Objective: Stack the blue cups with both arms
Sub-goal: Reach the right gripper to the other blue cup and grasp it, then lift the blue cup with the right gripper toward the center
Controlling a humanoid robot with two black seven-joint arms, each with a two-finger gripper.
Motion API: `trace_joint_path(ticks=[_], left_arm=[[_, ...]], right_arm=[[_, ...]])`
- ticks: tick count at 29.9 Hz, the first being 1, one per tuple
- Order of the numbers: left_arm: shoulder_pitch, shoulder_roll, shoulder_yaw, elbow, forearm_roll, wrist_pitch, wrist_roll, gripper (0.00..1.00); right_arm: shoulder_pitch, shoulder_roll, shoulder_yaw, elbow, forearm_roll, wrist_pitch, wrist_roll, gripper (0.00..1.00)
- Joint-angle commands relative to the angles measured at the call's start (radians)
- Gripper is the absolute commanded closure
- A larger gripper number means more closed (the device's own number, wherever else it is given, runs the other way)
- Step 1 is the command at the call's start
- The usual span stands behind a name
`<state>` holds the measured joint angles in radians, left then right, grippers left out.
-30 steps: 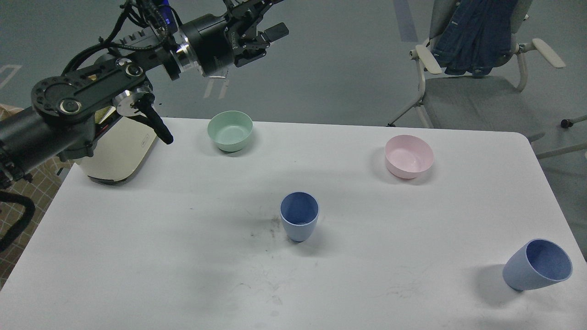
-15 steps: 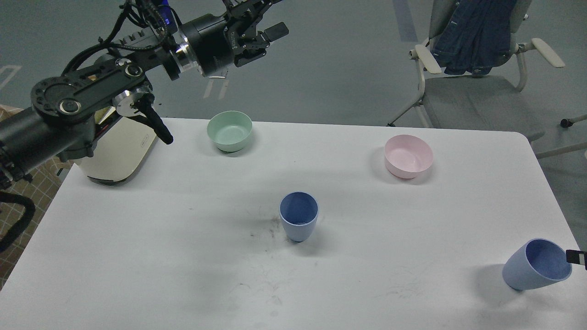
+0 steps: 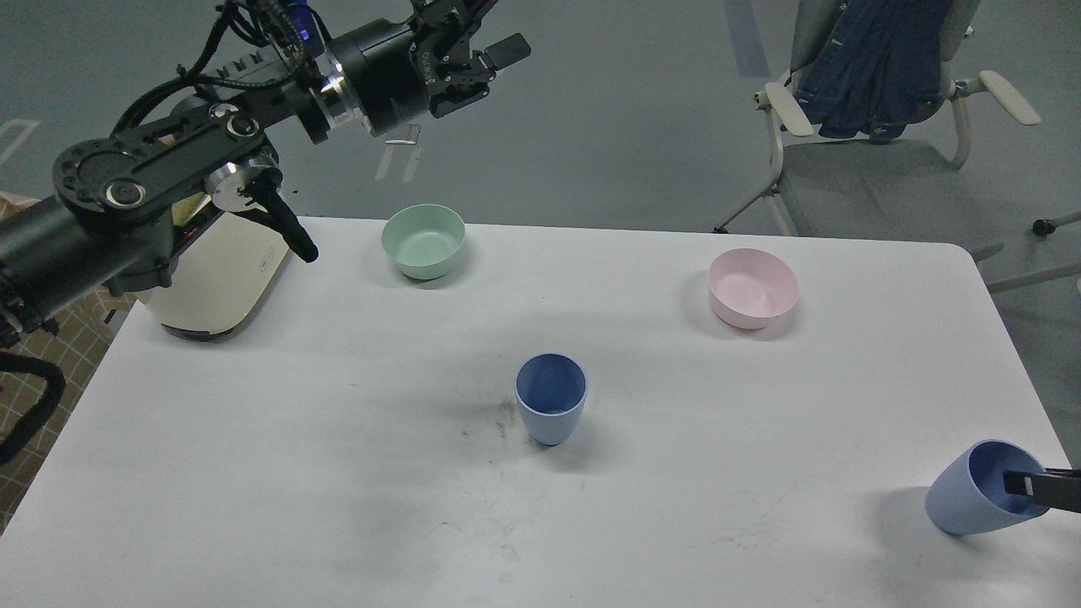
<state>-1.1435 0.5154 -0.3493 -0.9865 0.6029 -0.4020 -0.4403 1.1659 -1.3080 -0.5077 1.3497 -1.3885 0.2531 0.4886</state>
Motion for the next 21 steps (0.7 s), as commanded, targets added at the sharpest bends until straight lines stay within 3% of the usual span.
trace_joint_path(ticks=[1, 5, 17, 21], left_arm=[[0.002, 0.001, 0.000, 0.000, 0.000, -0.005, 0.000, 0.05], [0.002, 0.002, -0.002, 0.000, 0.000, -0.005, 0.000, 0.05], [0.002, 0.006, -0.002, 0.000, 0.000, -0.006, 0.000, 0.05], [0.002, 0.009, -0.002, 0.000, 0.000, -0.006, 0.000, 0.05]], right_arm=[[-0.006, 0.004, 0.001, -0.001, 0.002, 0.000, 0.000, 0.90], [-0.006, 0.004, 0.003, 0.000, 0.002, 0.000, 0.000, 1.00], [0.028, -0.005, 0.140, 0.023, -0.015, 0.017, 0.000, 1.00], [0.170, 0.119, 0.147, -0.072, -0.017, 0.081, 0.000, 1.00]])
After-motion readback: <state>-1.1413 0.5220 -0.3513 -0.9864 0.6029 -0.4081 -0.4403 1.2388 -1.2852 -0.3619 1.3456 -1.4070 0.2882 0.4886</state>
